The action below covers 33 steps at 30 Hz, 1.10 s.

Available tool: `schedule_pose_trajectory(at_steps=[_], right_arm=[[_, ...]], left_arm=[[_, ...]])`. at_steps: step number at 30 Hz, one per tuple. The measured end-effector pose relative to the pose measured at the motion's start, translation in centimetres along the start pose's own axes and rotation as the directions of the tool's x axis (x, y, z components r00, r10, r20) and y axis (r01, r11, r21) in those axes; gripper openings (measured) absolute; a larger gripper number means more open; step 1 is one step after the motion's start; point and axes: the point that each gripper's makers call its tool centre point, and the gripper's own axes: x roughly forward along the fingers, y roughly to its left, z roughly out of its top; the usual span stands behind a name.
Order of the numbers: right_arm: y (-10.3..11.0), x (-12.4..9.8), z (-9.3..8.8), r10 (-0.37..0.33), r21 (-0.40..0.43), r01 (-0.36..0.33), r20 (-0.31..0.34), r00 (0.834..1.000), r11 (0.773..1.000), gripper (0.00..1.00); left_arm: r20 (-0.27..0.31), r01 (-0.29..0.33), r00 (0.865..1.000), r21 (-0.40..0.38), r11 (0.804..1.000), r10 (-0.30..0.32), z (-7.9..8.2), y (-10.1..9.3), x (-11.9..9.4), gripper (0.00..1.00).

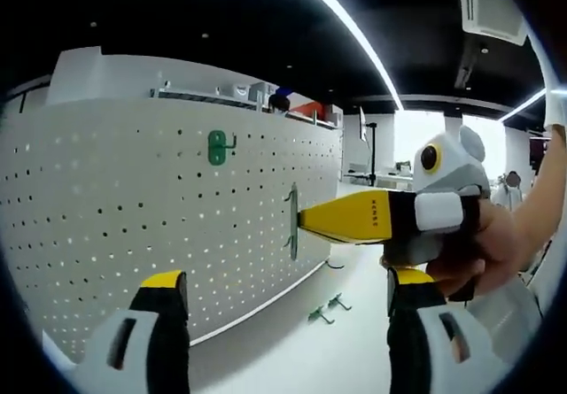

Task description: Insert the hook assembly into the mounting plate slot until the hook locks in place.

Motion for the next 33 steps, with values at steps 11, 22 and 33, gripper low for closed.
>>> schedule_pose_trajectory(at_steps=[11, 22, 33], right_arm=[[-0.3, 0.0, -0.1, -0.053, -0.263, 0.044, -0.028, 0.998, 0.964, 0.00], [-0.7, 0.3, 1.2, -0.083, -0.295, 0.075, -0.014, 0.996, 0.952, 0.00], [-2.3, 0.8, 3.3, -0.159, -0.334, 0.157, 0.021, 0.987, 0.930, 0.00]], left_arm=[[-0.009, -0.005, 1.000, -0.001, 1.000, 0.005, -0.2, 0.1, -0.2, 0.91], [-0.009, -0.015, 1.000, -0.001, 1.000, 0.015, -0.5, 0.3, -0.4, 0.90], [0.001, -0.028, 1.000, -0.019, 0.999, 0.028, -0.6, 0.6, -1.2, 0.90]])
